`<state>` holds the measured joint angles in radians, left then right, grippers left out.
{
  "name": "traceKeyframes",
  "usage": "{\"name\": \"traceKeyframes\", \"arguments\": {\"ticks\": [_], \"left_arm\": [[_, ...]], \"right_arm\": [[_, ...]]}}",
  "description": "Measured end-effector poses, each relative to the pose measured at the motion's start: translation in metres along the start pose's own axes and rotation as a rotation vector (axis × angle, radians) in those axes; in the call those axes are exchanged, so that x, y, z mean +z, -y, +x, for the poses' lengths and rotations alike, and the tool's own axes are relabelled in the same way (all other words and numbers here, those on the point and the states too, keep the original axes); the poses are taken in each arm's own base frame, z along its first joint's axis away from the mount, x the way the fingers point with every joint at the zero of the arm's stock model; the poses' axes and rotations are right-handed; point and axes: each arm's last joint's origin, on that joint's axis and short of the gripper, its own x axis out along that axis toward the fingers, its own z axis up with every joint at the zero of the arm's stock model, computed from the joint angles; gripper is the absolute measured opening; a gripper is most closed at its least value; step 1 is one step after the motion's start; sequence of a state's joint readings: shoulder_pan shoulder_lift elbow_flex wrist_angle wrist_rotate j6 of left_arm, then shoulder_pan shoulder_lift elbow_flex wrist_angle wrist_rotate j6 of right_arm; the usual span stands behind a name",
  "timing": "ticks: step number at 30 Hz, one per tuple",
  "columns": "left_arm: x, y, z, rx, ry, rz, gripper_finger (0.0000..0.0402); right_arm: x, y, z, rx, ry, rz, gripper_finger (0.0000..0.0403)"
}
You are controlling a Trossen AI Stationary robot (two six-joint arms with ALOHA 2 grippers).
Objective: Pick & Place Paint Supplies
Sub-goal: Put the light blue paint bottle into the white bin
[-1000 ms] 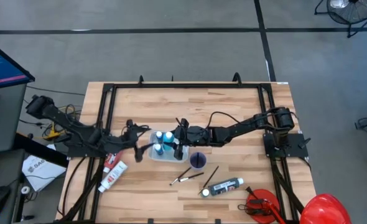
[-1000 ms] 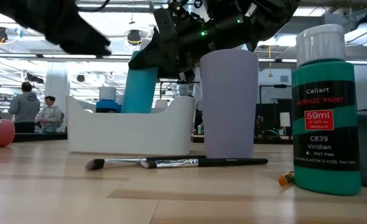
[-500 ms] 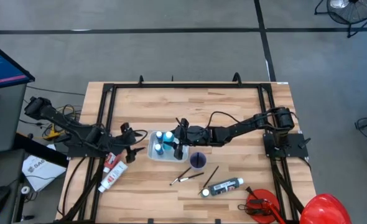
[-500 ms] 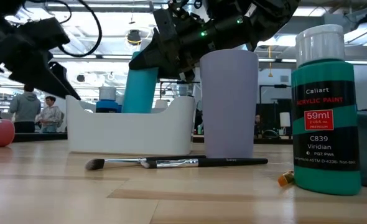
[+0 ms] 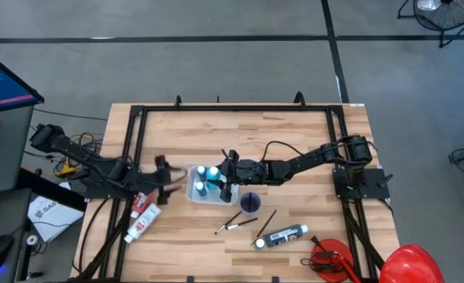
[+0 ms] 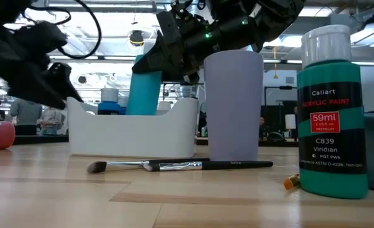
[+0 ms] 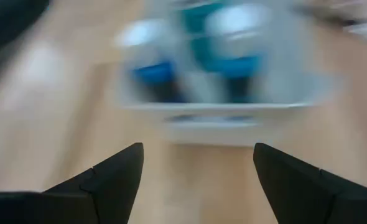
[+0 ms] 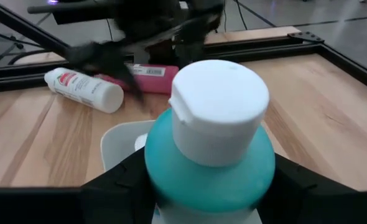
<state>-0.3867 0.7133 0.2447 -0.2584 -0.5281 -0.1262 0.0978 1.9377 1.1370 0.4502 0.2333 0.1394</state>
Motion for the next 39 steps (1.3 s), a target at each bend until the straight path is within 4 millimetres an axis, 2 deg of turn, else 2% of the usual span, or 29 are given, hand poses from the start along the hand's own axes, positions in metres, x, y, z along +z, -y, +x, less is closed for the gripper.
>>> {"name": "traceKeyframes", "arguments": {"ticks": [3,6,14,19,29,33,36,39], "left_arm": [[0.005,-0.003,0.004,-0.123,0.015,-0.041,0.0297],[0.004,-0.009,0.009,-0.155,0.033,-0.041,0.0297],[-0.028,-0.024,0.027,-0.122,0.007,-0.072,0.0298],[-0.022,-0.026,0.028,-0.239,0.117,-0.086,0.0298],[-0.023,-0.024,0.035,-0.259,0.094,-0.08,0.0298],[-0.023,-0.022,0.041,-0.269,0.094,-0.072,0.0299],[-0.024,-0.021,0.044,-0.27,0.08,-0.06,0.0298],[-0.025,-0.02,0.047,-0.271,0.069,-0.056,0.0297]], "right_arm": [[0.0,0.0,0.0,-0.001,0.001,0.001,0.0199],[0.0,0.001,0.0,-0.002,-0.001,0.0,0.0198],[0.001,0.002,0.001,-0.004,0.006,0.003,0.02],[0.001,0.003,0.001,0.002,0.01,0.001,0.0195],[0.004,0.002,0.001,0.021,0.036,0.004,0.0194],[-0.009,0.0,0.017,0.038,0.023,0.001,0.0194],[-0.016,-0.005,0.038,0.076,0.0,0.002,0.0198],[-0.011,-0.01,0.053,0.089,-0.032,-0.017,0.0199]]}}
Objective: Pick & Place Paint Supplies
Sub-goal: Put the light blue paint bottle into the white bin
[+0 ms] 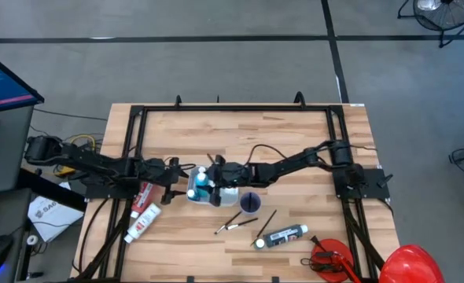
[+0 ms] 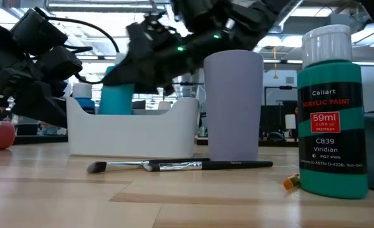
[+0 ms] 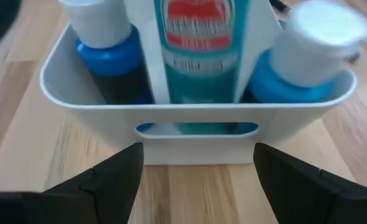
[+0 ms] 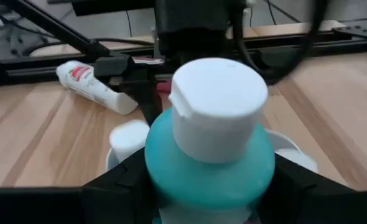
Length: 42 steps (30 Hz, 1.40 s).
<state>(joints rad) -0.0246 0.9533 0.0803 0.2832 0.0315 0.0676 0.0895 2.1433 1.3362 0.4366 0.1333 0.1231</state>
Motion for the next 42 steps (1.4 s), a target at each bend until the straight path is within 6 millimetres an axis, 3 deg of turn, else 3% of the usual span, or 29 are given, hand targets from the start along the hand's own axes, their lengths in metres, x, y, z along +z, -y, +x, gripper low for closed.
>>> {"name": "traceKeyframes", "arguments": {"ticks": [9,30,42], "left_arm": [[0.0001,-0.0001,0.0025,0.0,0.003,0.004,0.0297],[0.0043,-0.0002,0.0025,-0.002,0.048,0.016,0.0298],[0.0049,-0.0001,0.0024,-0.004,0.053,0.016,0.0298]], "right_arm": [[0.0094,-0.0053,0.0046,0.003,-0.031,-0.035,0.0197],[0.0077,0.004,0.0081,-0.017,-0.019,-0.049,0.0201],[0.0049,0.0046,0.0079,-0.023,-0.052,-0.058,0.0229]]}}
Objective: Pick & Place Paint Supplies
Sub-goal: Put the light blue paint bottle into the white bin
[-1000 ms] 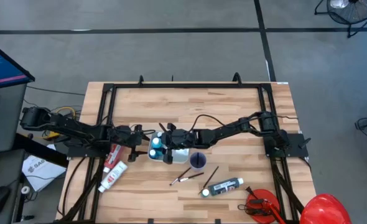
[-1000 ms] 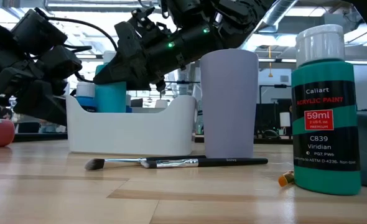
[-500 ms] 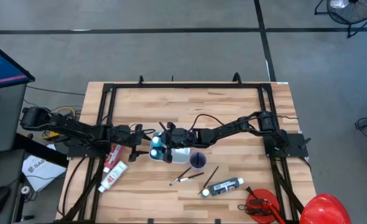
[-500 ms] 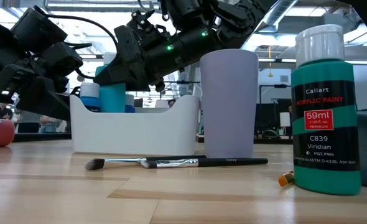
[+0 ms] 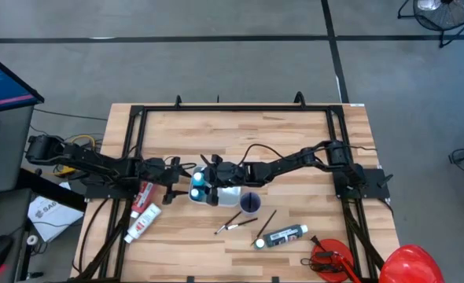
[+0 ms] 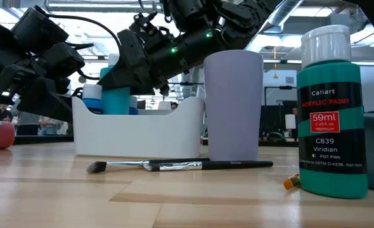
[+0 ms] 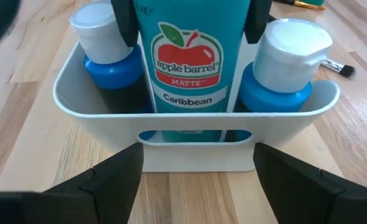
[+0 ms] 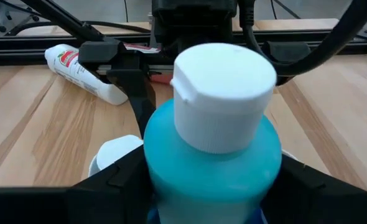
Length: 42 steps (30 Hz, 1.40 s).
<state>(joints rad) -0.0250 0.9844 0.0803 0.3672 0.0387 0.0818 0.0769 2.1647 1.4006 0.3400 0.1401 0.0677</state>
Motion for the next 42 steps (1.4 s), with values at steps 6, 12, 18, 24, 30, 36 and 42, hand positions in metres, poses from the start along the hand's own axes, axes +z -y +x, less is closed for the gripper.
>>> {"name": "traceKeyframes", "arguments": {"ticks": [6,12,18,24,30,36,42], "left_arm": [[0.0,0.0,0.0,0.0,0.0,0.0,0.0298],[0.0,0.0,0.0,0.0,0.0,0.0,0.0298],[0.0,0.0,0.0,0.0,-0.001,0.0,0.0298],[0.0,0.0,0.0,0.0,-0.001,0.0,0.0298],[-0.0001,0.0,0.0,0.0,-0.002,0.0,0.0298],[0.0,0.0,0.0,0.0,-0.002,0.0,0.0298],[0.0,0.0,0.0,0.0,-0.002,0.0,0.0298]], "right_arm": [[-0.0004,0.0004,0.0,-0.014,-0.003,-0.001,0.0239],[-0.0014,-0.0051,-0.0011,-0.063,-0.005,-0.008,0.0241],[-0.0015,-0.0067,-0.0014,-0.062,-0.004,0.016,0.0241],[-0.0016,-0.0067,-0.0013,-0.062,-0.002,0.018,0.0241],[-0.0018,-0.0067,-0.0012,-0.062,-0.002,0.018,0.0241],[-0.0015,-0.0075,-0.0011,-0.059,0.004,0.001,0.024],[-0.0014,-0.0061,-0.0009,-0.061,0.004,-0.002,0.024]]}}
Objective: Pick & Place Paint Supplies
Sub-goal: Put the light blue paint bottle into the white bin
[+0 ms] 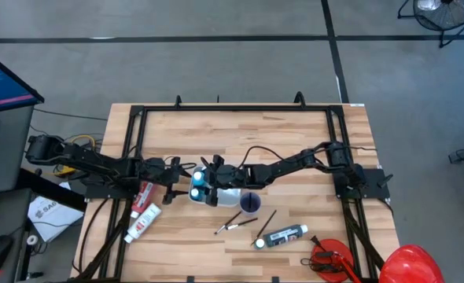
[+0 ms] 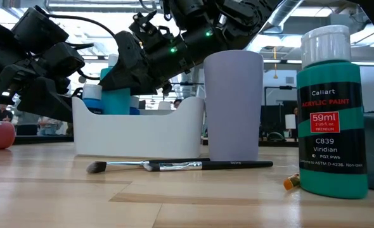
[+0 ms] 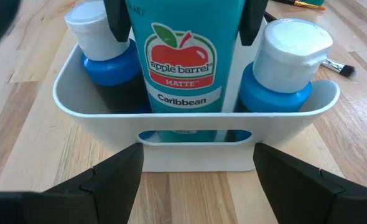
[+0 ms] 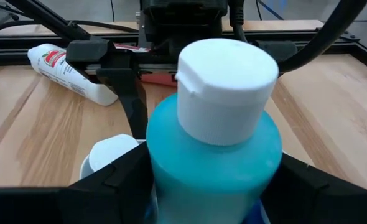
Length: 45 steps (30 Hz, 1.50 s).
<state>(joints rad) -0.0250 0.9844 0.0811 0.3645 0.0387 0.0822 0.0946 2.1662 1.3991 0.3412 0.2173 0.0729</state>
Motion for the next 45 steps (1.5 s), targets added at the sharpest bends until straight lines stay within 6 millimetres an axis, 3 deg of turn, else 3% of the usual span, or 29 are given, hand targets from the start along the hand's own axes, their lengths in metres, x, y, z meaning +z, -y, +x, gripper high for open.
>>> {"name": "traceKeyframes", "arguments": {"ticks": [16,20,28,30,38,45], "left_arm": [[0.0,-0.0001,0.0,0.0,0.0,0.0,0.0298],[0.0,-0.0001,0.0,0.0,0.0,0.0,0.0298],[0.0003,0.0001,0.0,-0.003,0.002,0.0,0.0298],[0.0004,0.0,0.0,-0.002,0.002,0.0,0.0298],[0.0004,0.0,0.0,-0.002,0.002,0.0,0.0298],[0.0003,-0.0001,0.0,0.002,0.002,0.0,0.0298]], "right_arm": [[-0.0006,-0.0016,-0.001,0.012,-0.012,-0.08,0.0252],[-0.0006,-0.0019,-0.0013,0.013,-0.015,-0.081,0.028],[0.0,-0.0023,-0.0016,0.013,-0.012,-0.062,0.0384],[0.0002,-0.0022,-0.0017,0.012,-0.012,-0.061,0.0394],[0.0009,-0.0009,-0.0014,0.009,-0.006,-0.058,0.0361],[0.0015,0.0046,-0.0003,-0.001,-0.003,-0.045,0.0355]]}}
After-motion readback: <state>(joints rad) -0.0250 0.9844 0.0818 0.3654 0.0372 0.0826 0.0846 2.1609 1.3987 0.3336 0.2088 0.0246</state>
